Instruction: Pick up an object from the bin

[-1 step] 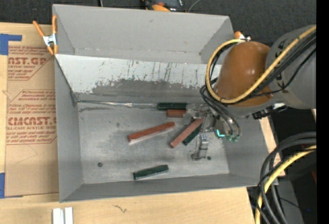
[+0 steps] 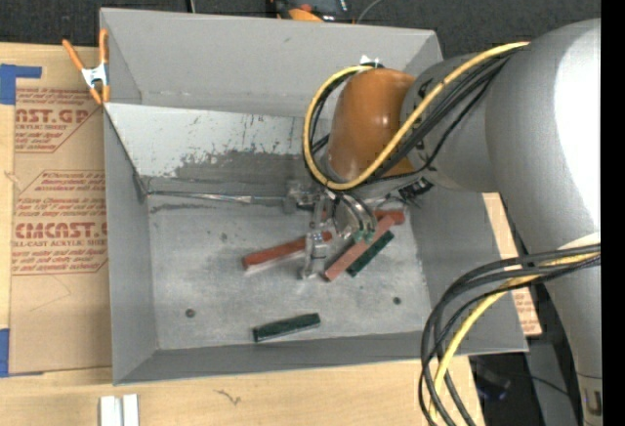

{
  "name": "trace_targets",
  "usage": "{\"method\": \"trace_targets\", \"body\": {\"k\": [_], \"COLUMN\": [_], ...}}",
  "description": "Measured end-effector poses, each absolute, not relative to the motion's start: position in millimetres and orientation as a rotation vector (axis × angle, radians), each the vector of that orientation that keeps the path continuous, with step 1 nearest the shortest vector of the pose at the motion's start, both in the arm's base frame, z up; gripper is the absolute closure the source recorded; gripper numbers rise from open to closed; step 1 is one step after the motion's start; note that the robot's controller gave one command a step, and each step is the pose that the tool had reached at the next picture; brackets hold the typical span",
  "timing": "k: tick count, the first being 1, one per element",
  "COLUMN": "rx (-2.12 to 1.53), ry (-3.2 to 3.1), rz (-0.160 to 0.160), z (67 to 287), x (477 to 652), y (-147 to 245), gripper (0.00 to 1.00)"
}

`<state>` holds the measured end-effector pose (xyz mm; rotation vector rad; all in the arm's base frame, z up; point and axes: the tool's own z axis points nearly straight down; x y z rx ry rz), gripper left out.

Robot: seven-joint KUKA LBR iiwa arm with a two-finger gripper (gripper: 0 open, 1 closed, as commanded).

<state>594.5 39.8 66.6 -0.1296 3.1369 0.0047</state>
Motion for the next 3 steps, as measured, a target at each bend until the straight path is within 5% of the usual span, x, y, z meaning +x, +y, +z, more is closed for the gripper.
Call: {"method": "trace_targets", "body": {"k": [1, 3], "rx": [-0.123, -1.277], "ry": [3.137, 2.862], "rz": [0.002, -0.003], "z": [70.1, 314.4], "x": [594.4, 558.7], "y": [37.0, 46.9], "gripper": [1.0, 1.0]}}
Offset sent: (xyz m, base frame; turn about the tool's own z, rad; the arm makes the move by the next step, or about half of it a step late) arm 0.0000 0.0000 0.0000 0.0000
